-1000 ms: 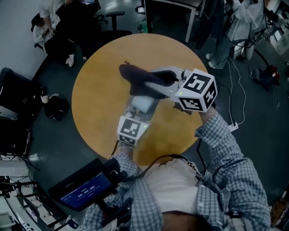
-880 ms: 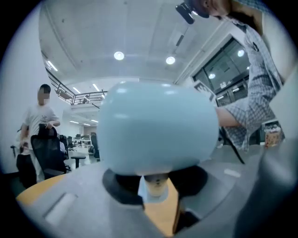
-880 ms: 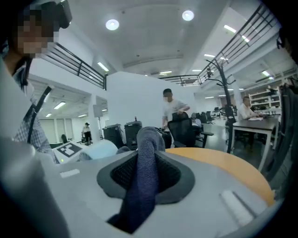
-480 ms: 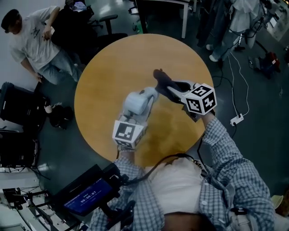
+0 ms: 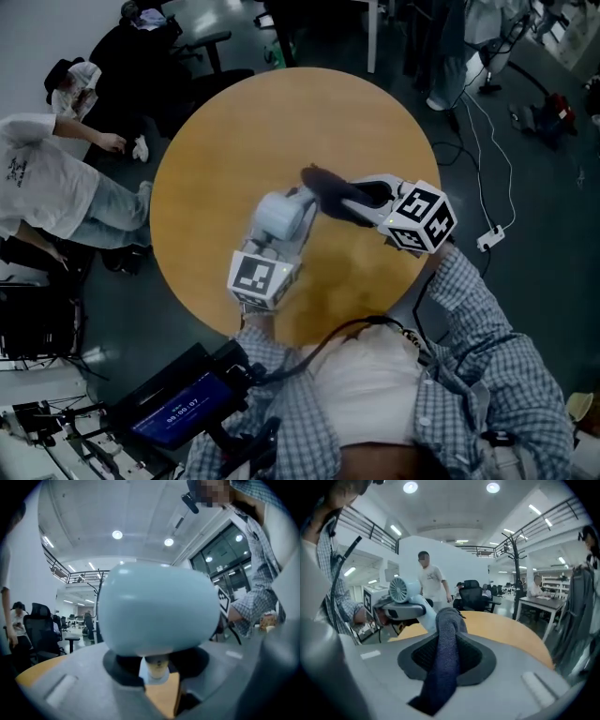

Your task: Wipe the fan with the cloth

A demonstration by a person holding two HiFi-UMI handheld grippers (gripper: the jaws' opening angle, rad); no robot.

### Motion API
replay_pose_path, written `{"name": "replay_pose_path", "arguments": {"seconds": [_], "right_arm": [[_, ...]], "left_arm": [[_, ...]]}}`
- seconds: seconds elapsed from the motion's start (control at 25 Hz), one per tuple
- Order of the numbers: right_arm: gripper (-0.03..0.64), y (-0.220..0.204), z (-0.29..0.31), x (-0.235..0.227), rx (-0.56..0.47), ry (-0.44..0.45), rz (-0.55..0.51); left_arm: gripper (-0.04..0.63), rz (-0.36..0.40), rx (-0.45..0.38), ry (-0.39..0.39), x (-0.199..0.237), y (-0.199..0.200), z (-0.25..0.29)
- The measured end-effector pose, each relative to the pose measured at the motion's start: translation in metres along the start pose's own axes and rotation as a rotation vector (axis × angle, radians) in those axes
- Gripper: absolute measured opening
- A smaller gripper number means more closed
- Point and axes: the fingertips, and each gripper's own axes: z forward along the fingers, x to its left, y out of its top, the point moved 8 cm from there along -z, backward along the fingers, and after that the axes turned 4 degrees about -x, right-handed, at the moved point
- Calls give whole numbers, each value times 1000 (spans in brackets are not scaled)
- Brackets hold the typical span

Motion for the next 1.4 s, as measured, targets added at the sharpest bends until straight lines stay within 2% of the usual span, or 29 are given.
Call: {"name": "replay_pose_path", "arguments": {"seconds": [0.08,0.16,0.24,0.32,0.44,0.56,0.8,1.0,1.2,1.4], "right_arm": [[91,22,-10,-10,6,-20,-104],[91,70,-20,-5,-81,27,-210],[91,122,-26,14,-192,126,-303],[91,160,-26,43,-258,265,-331],[91,173,-13,72,-240,455,-335],[91,158,13,68,-173,501,-353],[91,103,51,11,-16,346,-148],[90,39,61,-23,114,190,-81],[89,8,49,-48,45,-14,41],[90,-23,43,-47,8,-75,136]], "left_arm": [[141,5,1,-33,0,0,1],[141,11,3,-64,0,1,3],[141,23,13,-92,-2,0,6],[141,36,28,-118,-6,-2,10],[141,65,50,-170,-19,-5,15],[141,103,62,-229,-31,-4,14],[141,100,26,-244,-34,0,6],[141,25,28,-216,-30,4,3],[141,22,67,-145,-18,-18,-2],[141,3,121,-105,-3,-46,-4]]}}
